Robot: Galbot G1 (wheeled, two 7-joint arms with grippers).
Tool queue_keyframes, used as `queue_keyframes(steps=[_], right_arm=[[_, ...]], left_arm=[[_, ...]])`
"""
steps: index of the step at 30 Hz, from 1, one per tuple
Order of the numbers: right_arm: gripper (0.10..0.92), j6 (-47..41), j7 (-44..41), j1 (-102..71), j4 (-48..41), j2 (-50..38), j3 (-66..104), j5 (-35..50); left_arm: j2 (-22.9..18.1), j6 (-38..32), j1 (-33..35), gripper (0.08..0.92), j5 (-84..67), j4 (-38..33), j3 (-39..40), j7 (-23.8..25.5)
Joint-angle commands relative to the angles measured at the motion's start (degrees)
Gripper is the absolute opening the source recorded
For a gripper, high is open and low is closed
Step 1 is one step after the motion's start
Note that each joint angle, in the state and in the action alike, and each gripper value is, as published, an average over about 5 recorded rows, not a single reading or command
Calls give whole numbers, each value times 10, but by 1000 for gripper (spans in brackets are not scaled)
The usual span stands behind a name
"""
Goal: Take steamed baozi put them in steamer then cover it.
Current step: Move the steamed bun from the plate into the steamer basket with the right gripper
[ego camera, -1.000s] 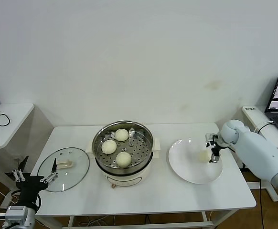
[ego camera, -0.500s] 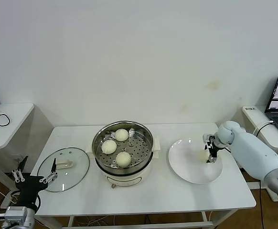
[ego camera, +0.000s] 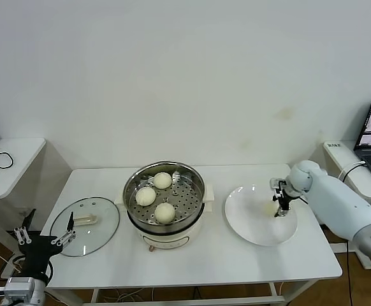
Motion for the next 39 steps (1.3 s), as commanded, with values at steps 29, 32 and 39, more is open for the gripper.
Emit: queue_keyframes(steps=[29, 32, 39], right_arm=[[628, -179, 55, 424, 300, 53, -325, 414], [632, -199, 73, 414, 293, 96, -329, 440], [636, -231, 108, 369, 264, 162, -342, 476]], left_arm=[[4, -1, -17, 823, 2, 9, 17, 0], [4, -1, -17, 823, 2, 8, 14, 0], [6, -1, -16, 823, 1, 3, 7, 0]])
